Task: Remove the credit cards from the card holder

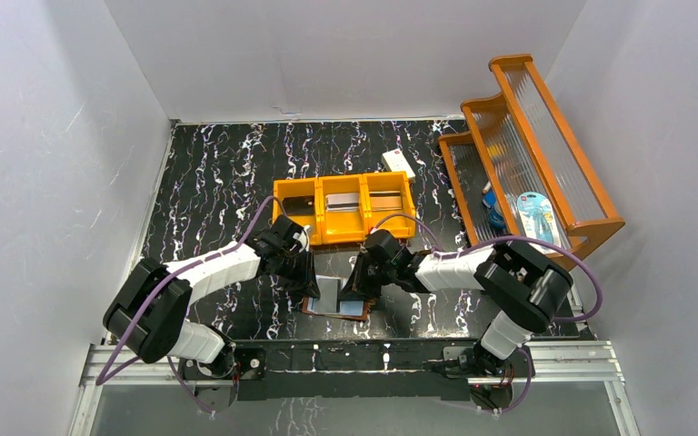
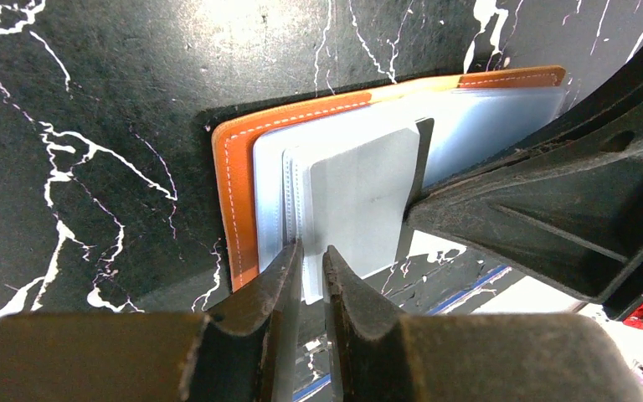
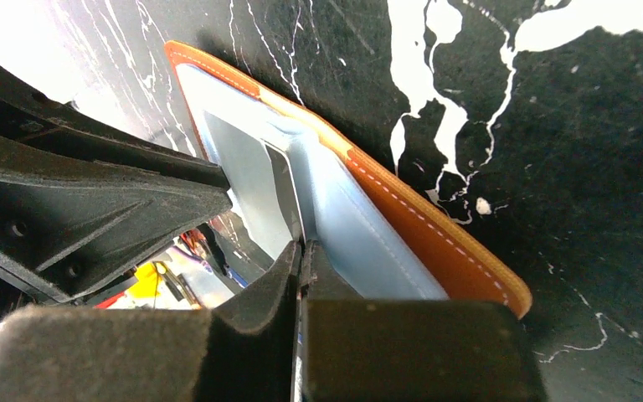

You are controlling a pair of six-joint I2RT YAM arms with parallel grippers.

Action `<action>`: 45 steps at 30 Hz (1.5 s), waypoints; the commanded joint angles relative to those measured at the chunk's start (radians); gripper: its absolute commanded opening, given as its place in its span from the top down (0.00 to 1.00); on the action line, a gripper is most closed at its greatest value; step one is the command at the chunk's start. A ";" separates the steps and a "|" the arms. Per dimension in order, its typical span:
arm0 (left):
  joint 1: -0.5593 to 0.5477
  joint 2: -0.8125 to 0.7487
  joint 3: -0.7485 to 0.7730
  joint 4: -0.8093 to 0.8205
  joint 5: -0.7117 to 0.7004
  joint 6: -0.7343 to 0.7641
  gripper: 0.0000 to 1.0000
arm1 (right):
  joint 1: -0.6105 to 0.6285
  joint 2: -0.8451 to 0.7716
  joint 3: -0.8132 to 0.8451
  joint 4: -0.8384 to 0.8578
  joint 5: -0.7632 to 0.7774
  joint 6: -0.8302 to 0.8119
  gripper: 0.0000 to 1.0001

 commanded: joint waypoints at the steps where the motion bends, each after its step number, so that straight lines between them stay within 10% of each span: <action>1: -0.006 -0.002 -0.002 -0.078 -0.063 0.015 0.84 | -0.014 -0.035 -0.016 0.001 -0.002 -0.021 0.96; 7: -0.006 -0.009 0.001 -0.082 -0.060 0.017 0.81 | -0.022 -0.050 -0.030 -0.027 0.011 -0.024 0.95; 16: -0.008 -0.149 0.078 -0.052 0.032 0.021 0.44 | -0.027 -0.011 -0.021 -0.047 0.009 -0.015 0.88; 27: -0.024 -0.045 0.039 0.100 0.183 -0.017 0.44 | -0.029 -0.033 -0.029 -0.051 0.018 -0.011 0.74; 45: -0.029 -0.029 -0.044 0.032 0.023 -0.032 0.58 | -0.032 0.020 0.018 0.006 -0.054 -0.028 0.68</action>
